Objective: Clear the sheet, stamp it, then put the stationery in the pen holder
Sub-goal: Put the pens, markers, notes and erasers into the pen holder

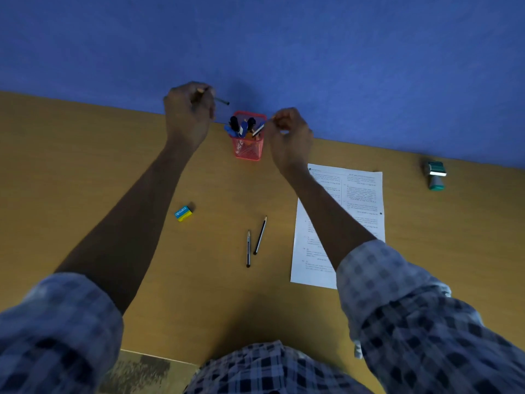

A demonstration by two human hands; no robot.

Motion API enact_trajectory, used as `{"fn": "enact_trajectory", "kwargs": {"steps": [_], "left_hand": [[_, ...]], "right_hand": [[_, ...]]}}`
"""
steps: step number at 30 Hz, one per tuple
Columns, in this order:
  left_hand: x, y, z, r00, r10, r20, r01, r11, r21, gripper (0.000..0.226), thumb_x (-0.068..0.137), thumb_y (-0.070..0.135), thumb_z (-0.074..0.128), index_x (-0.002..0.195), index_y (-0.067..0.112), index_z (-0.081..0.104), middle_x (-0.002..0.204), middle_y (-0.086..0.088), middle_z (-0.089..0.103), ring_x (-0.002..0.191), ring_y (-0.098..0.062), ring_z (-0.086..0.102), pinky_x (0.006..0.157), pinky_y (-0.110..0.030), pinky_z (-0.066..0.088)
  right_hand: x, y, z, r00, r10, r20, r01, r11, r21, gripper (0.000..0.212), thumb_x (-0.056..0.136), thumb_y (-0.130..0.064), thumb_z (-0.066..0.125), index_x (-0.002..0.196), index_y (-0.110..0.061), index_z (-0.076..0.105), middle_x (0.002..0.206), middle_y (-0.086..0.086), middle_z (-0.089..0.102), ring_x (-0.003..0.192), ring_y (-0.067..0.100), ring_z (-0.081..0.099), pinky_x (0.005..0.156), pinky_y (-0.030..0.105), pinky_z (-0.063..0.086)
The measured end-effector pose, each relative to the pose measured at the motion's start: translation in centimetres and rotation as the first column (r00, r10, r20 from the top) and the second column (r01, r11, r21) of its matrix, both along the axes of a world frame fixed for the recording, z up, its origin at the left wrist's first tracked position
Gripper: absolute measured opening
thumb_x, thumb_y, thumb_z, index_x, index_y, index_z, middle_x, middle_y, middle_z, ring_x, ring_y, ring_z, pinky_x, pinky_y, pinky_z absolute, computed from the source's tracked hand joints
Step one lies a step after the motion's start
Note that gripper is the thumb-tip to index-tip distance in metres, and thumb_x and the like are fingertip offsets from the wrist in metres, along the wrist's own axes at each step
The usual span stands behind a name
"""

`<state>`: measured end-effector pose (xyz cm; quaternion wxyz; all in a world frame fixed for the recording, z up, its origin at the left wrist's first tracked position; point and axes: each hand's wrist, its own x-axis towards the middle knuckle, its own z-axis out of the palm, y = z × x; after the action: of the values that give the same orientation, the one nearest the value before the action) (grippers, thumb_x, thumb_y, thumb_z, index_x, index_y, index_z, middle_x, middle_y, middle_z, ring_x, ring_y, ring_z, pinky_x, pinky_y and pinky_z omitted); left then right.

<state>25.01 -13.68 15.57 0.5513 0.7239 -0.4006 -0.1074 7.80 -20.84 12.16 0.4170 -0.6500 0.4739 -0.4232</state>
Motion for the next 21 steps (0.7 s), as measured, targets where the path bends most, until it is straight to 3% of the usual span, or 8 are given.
{"fn": "enact_trajectory", "kwargs": {"steps": [4, 8, 10, 12, 15, 17, 21], "left_hand": [[0.3, -2.5, -0.2, 0.988, -0.093, 0.119, 0.081, 0.991, 0.106, 0.036, 0.096, 0.027, 0.049, 0.074, 0.003, 0.064, 0.057, -0.002, 0.061, 0.05, -0.01, 0.057, 0.057, -0.033, 0.053], [0.5, -4.2, -1.3, 0.971, -0.181, 0.154, 0.134, 0.953, 0.271, 0.05, 0.097, 0.032, 0.045, 0.073, -0.009, 0.062, 0.063, -0.027, 0.062, 0.055, -0.04, 0.059, 0.057, -0.047, 0.052], [0.3, -4.7, -1.5, 0.959, -0.211, 0.188, 0.138, 0.929, 0.343, 0.05, 0.099, 0.03, 0.046, 0.075, -0.01, 0.062, 0.067, -0.029, 0.062, 0.059, -0.041, 0.06, 0.056, -0.042, 0.048], [0.1, -5.0, -1.4, 0.942, -0.237, 0.236, 0.126, 0.905, 0.407, 0.047, 0.1, 0.03, 0.047, 0.08, -0.009, 0.066, 0.07, -0.025, 0.062, 0.062, -0.033, 0.059, 0.057, -0.035, 0.043], [0.1, -5.4, -1.3, 0.936, -0.24, 0.256, 0.092, 0.872, 0.481, 0.053, 0.098, 0.042, 0.049, 0.08, -0.004, 0.066, 0.07, -0.019, 0.06, 0.067, -0.03, 0.06, 0.06, -0.034, 0.041], [0.0, -5.1, -1.1, 0.943, -0.201, 0.267, 0.04, 0.861, 0.507, 0.058, 0.096, 0.052, 0.047, 0.078, -0.001, 0.064, 0.072, -0.019, 0.058, 0.068, -0.026, 0.056, 0.062, -0.034, 0.04], [0.1, -3.6, -1.2, 0.969, -0.082, 0.235, -0.034, 0.891, 0.452, 0.06, 0.097, 0.055, 0.044, 0.087, -0.001, 0.065, 0.088, -0.025, 0.068, 0.082, -0.035, 0.063, 0.064, -0.032, 0.04]], "right_hand": [[0.2, -2.3, 0.8, 0.998, -0.013, -0.059, 0.004, 0.99, -0.14, 0.008, 0.083, -0.021, 0.065, 0.088, -0.014, 0.063, 0.079, -0.008, 0.069, 0.075, 0.006, 0.067, 0.066, 0.027, 0.055], [1.2, -3.7, 0.4, 0.98, 0.018, -0.201, -0.068, 0.968, -0.242, 0.01, 0.086, -0.02, 0.063, 0.092, -0.011, 0.064, 0.082, -0.004, 0.072, 0.077, 0.01, 0.068, 0.068, 0.03, 0.057], [1.7, -4.2, -0.1, 0.965, 0.038, -0.26, -0.107, 0.961, -0.255, 0.009, 0.086, -0.019, 0.062, 0.091, -0.011, 0.065, 0.083, -0.003, 0.073, 0.077, 0.014, 0.069, 0.07, 0.034, 0.057], [2.2, -4.5, -0.7, 0.937, 0.067, -0.342, -0.156, 0.958, -0.24, 0.011, 0.087, -0.019, 0.062, 0.094, -0.012, 0.065, 0.085, 0.0, 0.073, 0.081, 0.02, 0.07, 0.075, 0.038, 0.057], [2.5, -4.7, -1.3, 0.884, 0.144, -0.444, -0.212, 0.971, -0.107, 0.029, 0.09, -0.029, 0.062, 0.114, -0.015, 0.062, 0.102, 0.003, 0.074, 0.097, 0.025, 0.068, 0.089, 0.04, 0.052], [2.4, -4.4, -1.8, 0.885, 0.159, -0.437, -0.208, 0.976, -0.066, 0.041, 0.091, -0.038, 0.06, 0.125, -0.016, 0.057, 0.111, 0.002, 0.072, 0.102, 0.022, 0.067, 0.094, 0.041, 0.05], [1.2, -3.3, -2.7, 0.904, 0.122, -0.41, -0.159, 0.986, -0.057, 0.044, 0.091, -0.042, 0.057, 0.125, -0.015, 0.057, 0.112, 0.003, 0.071, 0.103, 0.023, 0.067, 0.093, 0.043, 0.05]]}}
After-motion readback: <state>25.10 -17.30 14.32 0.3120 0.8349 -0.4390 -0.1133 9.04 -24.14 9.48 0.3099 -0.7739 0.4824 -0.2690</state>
